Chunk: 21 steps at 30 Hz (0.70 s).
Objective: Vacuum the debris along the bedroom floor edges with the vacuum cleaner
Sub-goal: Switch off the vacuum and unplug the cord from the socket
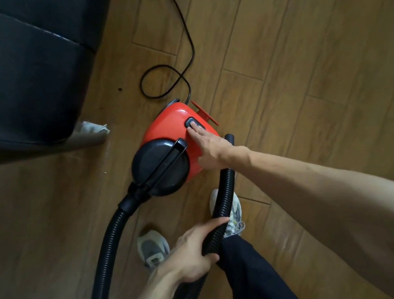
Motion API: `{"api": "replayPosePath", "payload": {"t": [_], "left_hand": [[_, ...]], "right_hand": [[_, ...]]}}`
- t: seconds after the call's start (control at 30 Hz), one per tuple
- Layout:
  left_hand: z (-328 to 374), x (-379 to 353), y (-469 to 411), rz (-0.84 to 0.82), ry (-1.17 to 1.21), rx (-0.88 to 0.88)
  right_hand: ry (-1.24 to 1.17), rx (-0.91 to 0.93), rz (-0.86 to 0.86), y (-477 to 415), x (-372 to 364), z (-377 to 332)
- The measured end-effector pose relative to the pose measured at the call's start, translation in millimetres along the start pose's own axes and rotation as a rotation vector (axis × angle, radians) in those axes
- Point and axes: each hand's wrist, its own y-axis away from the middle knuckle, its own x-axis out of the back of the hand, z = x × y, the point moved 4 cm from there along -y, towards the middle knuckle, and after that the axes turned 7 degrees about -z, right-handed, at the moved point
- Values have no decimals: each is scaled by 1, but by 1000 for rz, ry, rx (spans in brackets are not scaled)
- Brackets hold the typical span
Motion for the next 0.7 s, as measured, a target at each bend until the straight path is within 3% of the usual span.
{"api": "replayPosePath", "payload": {"t": [0.17, 0.3, 0.43, 0.7], "left_hand": [[15, -2, 1, -6, -6, 2], [25, -1, 4, 9, -7, 7], [31, -6, 8, 4, -33, -1], [20, -21, 22, -85, -106, 3]], "right_hand": [[-219, -119, 232, 49, -11, 47], [-432, -256, 134, 90, -47, 75], [-883, -186, 113, 115, -67, 63], [-1082, -174, 139, 136, -97, 50]]}}
